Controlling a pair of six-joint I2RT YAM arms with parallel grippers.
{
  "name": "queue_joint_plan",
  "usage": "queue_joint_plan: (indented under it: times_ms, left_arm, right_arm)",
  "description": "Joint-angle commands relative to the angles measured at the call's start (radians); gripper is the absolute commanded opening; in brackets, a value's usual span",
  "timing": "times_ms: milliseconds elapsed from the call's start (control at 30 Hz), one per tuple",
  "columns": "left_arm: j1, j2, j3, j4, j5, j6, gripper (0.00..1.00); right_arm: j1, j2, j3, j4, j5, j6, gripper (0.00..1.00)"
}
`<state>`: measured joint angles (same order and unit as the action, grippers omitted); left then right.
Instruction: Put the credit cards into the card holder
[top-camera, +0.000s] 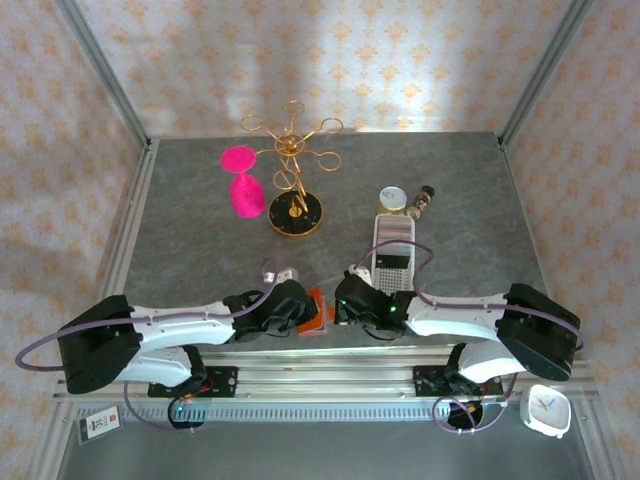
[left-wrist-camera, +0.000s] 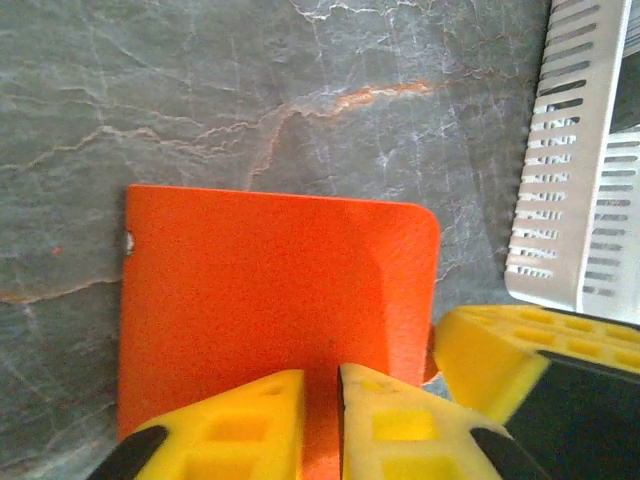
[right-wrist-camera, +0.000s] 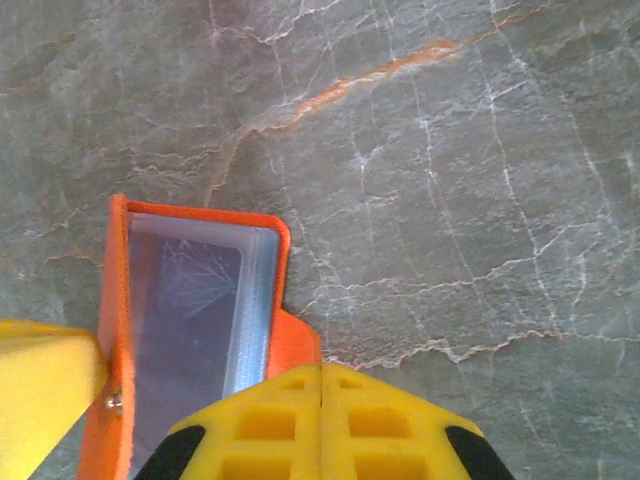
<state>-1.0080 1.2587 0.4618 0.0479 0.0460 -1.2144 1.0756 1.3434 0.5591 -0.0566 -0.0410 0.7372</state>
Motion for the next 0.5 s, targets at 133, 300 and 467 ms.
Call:
queue_joint_plan:
  times_ms: [133, 300, 467]
  left_arm:
    - [-0.013, -0.022, -0.089, 0.098, 0.000, -0.063, 0.03]
    - [-0.026, -0.007, -0.107, 0.112, -0.003, -0.065, 0.02]
    - [-0.028, 0.030, -0.083, 0.032, -0.023, -0.063, 0.00]
  right_arm:
    - [0.006, -0.044, -0.016, 0.051, -0.020, 0.031, 0.00]
    - [0.005, -0.047, -0.011, 0.065, -0.043, 0.039, 0.00]
    - [0.006, -0.039, 0.003, 0.073, -0.061, 0.029, 0.00]
